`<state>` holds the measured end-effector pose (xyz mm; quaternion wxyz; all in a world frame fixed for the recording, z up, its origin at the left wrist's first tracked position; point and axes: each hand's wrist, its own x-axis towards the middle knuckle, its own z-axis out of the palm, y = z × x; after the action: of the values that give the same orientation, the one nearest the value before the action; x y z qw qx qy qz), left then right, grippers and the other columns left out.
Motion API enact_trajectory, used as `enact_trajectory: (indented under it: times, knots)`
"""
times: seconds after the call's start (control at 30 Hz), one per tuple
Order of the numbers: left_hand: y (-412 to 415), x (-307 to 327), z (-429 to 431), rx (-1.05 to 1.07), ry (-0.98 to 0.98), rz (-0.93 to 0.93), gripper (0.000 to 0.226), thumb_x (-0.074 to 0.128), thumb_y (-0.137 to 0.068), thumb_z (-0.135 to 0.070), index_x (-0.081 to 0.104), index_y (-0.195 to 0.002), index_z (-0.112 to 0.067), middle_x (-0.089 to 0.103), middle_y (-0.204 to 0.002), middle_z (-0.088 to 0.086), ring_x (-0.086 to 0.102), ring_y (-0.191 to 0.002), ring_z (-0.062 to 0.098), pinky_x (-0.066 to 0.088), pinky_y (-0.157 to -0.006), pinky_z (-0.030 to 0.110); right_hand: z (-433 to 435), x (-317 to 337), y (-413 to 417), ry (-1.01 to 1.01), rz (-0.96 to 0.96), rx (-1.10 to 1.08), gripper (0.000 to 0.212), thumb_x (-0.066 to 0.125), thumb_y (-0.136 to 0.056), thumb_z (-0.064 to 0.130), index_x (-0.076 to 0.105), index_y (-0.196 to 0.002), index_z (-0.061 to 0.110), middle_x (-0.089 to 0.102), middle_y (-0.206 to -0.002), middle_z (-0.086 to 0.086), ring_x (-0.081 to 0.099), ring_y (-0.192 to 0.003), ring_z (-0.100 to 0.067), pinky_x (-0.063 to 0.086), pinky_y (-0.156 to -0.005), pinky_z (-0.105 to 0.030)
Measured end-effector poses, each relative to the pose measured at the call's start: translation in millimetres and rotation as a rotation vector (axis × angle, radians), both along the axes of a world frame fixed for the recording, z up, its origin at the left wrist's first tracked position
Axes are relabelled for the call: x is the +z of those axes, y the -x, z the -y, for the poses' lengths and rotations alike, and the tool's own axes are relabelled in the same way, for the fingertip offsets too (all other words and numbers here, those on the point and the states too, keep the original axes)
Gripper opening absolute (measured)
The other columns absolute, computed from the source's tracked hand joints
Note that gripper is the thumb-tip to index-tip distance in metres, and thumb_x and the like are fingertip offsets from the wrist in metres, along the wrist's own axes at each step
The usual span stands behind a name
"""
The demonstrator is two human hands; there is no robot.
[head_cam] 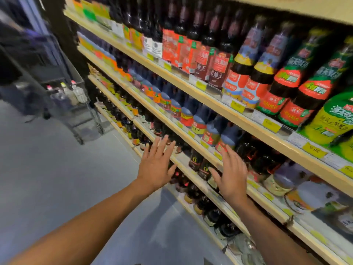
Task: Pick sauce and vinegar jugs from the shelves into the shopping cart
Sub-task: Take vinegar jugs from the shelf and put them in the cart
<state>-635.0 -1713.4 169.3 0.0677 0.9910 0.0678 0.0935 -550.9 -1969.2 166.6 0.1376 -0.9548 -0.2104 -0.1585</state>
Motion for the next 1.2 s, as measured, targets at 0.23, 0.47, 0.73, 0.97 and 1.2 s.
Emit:
enact_trajectory:
  times: [0.23, 0.47, 0.73, 0.97, 1.2]
  knots:
    - [40, 3, -148, 0.187, -0.011, 0.011, 0.080, 0.045, -0.096, -0.059, 0.009, -0.162, -0.029, -0.001, -0.170, 0.003, -0.002, -0.157, 0.029, 0.011, -0.125, 0.056, -165, 14, -9, 0.001, 0.018, 0.175, 0.078, 0.069, -0.089, 0.051, 0.038, -0.152, 0.016, 0.039, -0.157, -0.007, 0.037, -0.144, -0.030, 0.034, -0.117, -0.052]
    - [57, -2, -270, 0.342, 0.023, -0.009, 0.081, 0.045, -0.096, -0.059, 0.007, -0.161, -0.029, -0.003, -0.170, 0.002, -0.005, -0.157, 0.029, 0.006, -0.125, 0.056, -307, 21, -25, -0.008, 0.001, 0.322, 0.073, 0.069, -0.090, 0.049, 0.042, -0.150, 0.017, 0.041, -0.155, -0.005, 0.039, -0.142, -0.027, 0.032, -0.117, -0.048]
    - [35, -8, -380, 0.524, 0.119, -0.012, 0.082, 0.044, -0.096, -0.059, 0.000, -0.161, -0.034, -0.015, -0.169, -0.005, -0.015, -0.155, 0.022, 0.000, -0.125, 0.052, -459, 24, -79, -0.005, -0.040, 0.510, 0.074, 0.055, -0.093, 0.058, 0.036, -0.154, 0.021, 0.034, -0.161, -0.003, 0.034, -0.146, -0.025, 0.029, -0.120, -0.049]
    - [-30, -3, -487, 0.642, 0.189, 0.029, 0.084, 0.051, -0.096, -0.057, 0.004, -0.161, -0.032, -0.007, -0.170, -0.003, -0.008, -0.157, 0.023, 0.007, -0.126, 0.050, -599, 15, -164, -0.014, -0.055, 0.600, 0.081, 0.073, -0.085, 0.053, 0.043, -0.150, 0.016, 0.046, -0.153, -0.006, 0.047, -0.137, -0.027, 0.039, -0.113, -0.045]
    - [-87, -6, -599, 0.760, 0.282, 0.073, 0.084, 0.051, -0.096, -0.058, 0.005, -0.161, -0.031, -0.005, -0.170, -0.001, -0.004, -0.157, 0.023, 0.014, -0.126, 0.048, -742, 11, -247, -0.023, -0.126, 0.773, 0.071, 0.064, -0.094, 0.051, 0.040, -0.151, 0.015, 0.041, -0.156, -0.006, 0.039, -0.143, -0.027, 0.038, -0.115, -0.049]
